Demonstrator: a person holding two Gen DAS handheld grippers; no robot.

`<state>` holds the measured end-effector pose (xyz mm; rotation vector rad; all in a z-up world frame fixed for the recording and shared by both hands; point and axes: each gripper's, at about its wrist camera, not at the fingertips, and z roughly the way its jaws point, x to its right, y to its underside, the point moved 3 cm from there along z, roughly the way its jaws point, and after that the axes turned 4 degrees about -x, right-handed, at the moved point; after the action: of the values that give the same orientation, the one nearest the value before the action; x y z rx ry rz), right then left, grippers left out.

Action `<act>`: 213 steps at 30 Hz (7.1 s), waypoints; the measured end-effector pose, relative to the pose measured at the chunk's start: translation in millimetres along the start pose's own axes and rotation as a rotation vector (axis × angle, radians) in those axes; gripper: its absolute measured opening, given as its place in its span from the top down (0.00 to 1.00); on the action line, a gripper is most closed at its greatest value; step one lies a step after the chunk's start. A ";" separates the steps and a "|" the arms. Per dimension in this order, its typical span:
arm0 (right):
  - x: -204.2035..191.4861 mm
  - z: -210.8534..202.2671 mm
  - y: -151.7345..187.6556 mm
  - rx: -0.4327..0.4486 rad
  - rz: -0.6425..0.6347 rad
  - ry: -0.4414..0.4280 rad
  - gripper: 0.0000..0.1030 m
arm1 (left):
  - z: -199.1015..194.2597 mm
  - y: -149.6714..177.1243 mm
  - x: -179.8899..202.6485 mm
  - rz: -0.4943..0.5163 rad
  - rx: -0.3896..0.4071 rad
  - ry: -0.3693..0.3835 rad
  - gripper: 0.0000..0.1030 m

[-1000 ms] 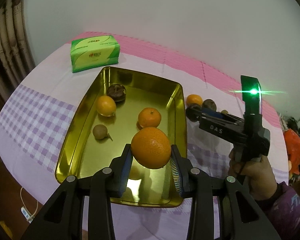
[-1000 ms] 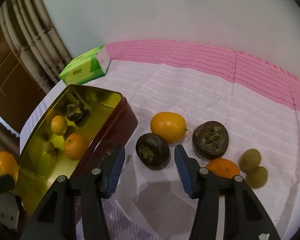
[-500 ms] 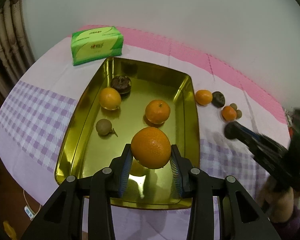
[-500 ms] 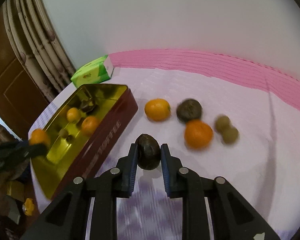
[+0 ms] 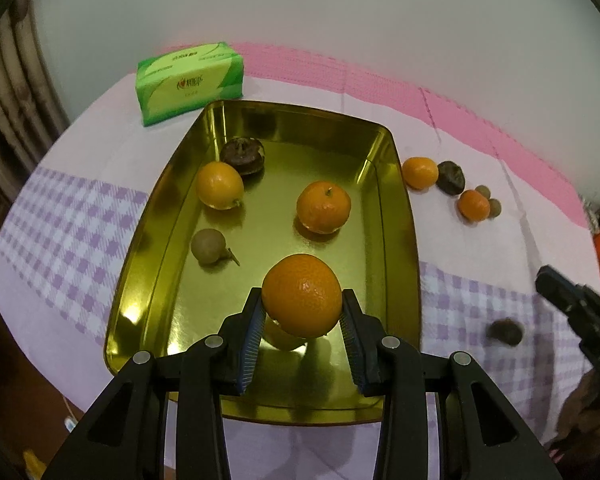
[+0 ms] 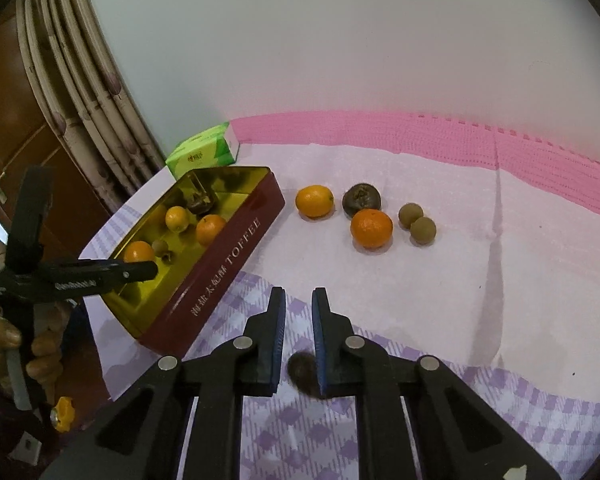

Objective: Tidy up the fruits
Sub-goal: 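Lower the mandarin into the tray, open left tool while right tool lifts the mangosteen, then carry the dark mangosteen into the gold tray and open the right tool, then withdraw the right tool from the tray back toward the fruit group, then reach to the fruit group and grasp a mandarin with the left tool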

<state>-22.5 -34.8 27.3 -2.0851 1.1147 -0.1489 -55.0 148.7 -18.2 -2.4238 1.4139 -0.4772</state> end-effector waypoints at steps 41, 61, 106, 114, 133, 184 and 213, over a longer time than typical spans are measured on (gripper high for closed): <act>-15.9 -5.4 38.0 -0.079 -0.038 -0.022 0.66 | -22.4 -7.3 -8.5 -0.010 0.066 -0.131 0.44; -104.8 37.4 -66.5 -0.030 -0.157 -0.177 0.65 | -47.5 -22.2 -65.5 -0.132 0.139 -0.314 0.34; -146.3 158.5 -67.8 -0.240 -0.197 -0.207 0.65 | -46.4 -24.4 -91.6 -0.204 0.136 -0.414 0.27; -146.5 160.8 -67.8 -0.241 -0.195 -0.210 0.64 | -43.5 -23.6 -90.3 -0.198 0.128 -0.413 0.26; -116.7 97.8 -63.7 -0.054 -0.103 -0.227 0.53 | -41.6 -22.2 -86.5 -0.175 0.129 -0.423 0.24; 195.5 16.5 17.4 -0.021 0.345 0.454 0.04 | -25.9 -14.1 -16.1 0.076 0.127 -0.406 0.23; 200.7 11.7 17.0 0.030 0.372 0.353 0.01 | 22.0 -73.3 148.3 0.799 0.017 -0.060 0.23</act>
<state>94.2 -185.4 -39.1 -1.8280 1.6802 -0.3589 80.0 55.3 12.1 -1.6253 2.1397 -0.2074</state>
